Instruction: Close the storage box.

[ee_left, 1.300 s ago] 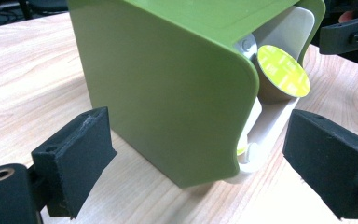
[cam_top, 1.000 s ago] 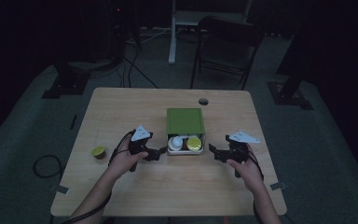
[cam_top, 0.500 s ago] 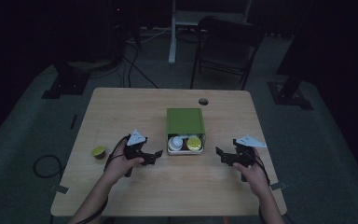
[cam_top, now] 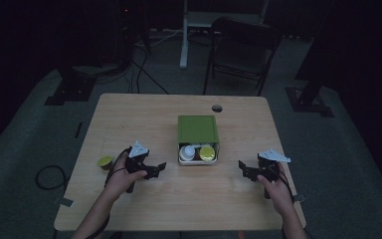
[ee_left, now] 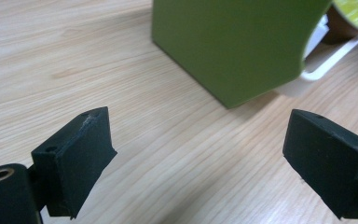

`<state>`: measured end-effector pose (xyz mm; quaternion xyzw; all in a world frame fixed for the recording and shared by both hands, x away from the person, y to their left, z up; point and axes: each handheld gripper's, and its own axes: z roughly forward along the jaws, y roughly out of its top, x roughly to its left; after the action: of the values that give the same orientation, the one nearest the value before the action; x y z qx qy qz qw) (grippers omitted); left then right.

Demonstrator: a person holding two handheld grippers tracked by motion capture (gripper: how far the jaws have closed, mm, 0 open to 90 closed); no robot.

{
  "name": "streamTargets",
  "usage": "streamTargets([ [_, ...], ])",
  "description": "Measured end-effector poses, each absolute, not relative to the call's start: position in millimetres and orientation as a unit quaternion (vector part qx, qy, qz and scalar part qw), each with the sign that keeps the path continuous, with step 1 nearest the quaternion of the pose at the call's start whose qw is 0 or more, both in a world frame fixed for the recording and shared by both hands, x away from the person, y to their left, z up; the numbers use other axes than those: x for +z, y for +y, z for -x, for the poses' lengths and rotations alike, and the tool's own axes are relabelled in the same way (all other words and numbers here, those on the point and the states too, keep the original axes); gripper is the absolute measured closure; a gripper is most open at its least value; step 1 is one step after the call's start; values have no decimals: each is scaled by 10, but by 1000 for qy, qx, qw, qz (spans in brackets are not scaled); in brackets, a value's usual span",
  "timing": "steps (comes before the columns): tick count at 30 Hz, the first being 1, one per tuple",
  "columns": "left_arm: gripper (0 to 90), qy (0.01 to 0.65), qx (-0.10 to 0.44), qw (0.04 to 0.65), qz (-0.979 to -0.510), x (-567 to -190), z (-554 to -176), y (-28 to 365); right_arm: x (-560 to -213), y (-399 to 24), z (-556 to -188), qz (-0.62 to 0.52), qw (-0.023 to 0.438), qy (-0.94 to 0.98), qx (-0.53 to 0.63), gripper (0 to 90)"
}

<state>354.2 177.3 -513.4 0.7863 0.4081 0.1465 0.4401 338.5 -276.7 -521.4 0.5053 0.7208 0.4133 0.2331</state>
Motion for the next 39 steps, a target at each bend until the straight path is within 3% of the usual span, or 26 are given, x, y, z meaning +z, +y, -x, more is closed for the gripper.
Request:
streamTargets([
  [18,88,439,143,395,-794,-5239,-3349,2011,-5415,-3151,-3189,-560,249,692,381,108],
  [33,91,465,148,361,-795,-5231,-3124,2050,-5485,-3210,-3104,-598,266,679,333,108],
  [39,91,477,143,355,-791,-5278,-3036,2105,-5507,-3185,-3129,-605,250,692,305,108],
])
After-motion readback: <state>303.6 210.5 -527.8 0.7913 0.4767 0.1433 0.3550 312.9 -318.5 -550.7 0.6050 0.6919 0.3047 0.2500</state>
